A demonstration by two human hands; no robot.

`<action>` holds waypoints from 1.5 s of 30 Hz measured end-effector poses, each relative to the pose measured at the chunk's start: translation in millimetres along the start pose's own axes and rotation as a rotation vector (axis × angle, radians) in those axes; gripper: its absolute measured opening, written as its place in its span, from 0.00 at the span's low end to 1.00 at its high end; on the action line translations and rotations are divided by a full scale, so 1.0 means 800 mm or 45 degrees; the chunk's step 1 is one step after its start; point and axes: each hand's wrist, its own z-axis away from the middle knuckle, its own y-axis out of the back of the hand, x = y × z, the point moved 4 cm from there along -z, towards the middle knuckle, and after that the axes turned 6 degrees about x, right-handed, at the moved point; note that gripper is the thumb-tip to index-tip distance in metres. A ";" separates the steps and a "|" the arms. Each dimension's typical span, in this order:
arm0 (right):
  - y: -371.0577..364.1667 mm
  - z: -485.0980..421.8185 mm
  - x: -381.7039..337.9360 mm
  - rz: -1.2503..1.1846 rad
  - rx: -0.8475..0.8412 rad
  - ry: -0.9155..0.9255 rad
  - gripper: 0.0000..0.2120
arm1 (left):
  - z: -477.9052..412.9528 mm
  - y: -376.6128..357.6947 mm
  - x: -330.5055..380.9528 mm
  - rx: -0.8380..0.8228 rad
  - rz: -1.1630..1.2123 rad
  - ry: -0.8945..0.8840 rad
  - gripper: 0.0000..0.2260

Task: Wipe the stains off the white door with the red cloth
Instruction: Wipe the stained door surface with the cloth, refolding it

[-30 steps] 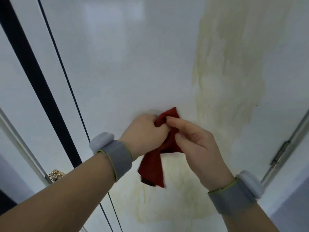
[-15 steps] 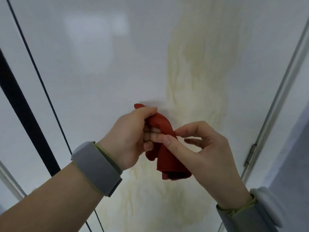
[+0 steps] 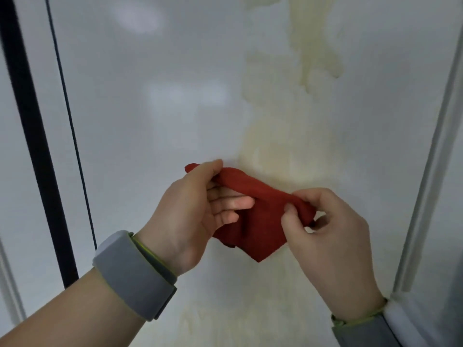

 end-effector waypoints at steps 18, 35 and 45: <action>0.031 -0.268 -0.114 0.210 0.129 0.432 0.04 | -0.060 -0.086 0.201 0.141 -0.533 -0.734 0.23; 0.017 -0.435 -0.256 0.761 0.358 0.743 0.09 | -0.110 -0.148 0.367 0.214 -0.849 -1.430 0.15; -0.042 -0.376 -0.243 0.754 0.396 0.846 0.11 | -0.121 -0.153 0.353 0.850 -1.811 -2.797 0.02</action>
